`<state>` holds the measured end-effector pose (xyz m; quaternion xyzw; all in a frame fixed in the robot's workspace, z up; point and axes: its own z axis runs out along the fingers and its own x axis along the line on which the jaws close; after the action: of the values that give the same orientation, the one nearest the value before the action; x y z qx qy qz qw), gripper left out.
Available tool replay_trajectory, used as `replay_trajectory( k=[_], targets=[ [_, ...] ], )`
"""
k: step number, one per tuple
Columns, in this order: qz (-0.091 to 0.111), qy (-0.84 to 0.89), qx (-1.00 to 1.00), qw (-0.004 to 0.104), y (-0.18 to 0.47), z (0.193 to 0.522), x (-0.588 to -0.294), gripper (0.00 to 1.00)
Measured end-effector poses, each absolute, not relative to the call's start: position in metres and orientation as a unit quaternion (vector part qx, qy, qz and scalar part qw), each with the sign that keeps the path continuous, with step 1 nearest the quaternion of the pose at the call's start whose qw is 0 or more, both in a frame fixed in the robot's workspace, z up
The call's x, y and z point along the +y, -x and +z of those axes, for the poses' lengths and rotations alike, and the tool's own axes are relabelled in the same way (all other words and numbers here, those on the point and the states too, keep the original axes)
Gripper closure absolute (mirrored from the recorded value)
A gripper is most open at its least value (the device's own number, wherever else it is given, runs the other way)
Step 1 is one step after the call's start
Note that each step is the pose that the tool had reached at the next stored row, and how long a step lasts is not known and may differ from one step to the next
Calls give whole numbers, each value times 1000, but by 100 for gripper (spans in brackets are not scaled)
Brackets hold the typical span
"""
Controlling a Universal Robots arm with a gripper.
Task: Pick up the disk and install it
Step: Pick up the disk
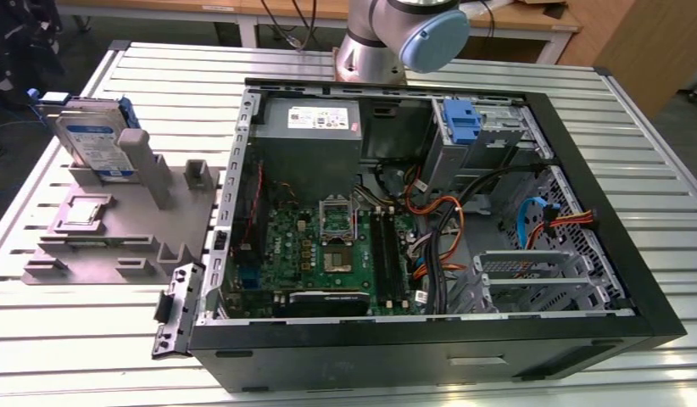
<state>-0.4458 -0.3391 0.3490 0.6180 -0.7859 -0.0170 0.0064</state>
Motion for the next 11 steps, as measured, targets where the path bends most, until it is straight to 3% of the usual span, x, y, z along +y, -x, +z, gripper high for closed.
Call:
replay_trajectory(
  k=[11],
  targets=[
    [-17, -627, -779, 6, 446, 349, -339, 35]
  ],
)
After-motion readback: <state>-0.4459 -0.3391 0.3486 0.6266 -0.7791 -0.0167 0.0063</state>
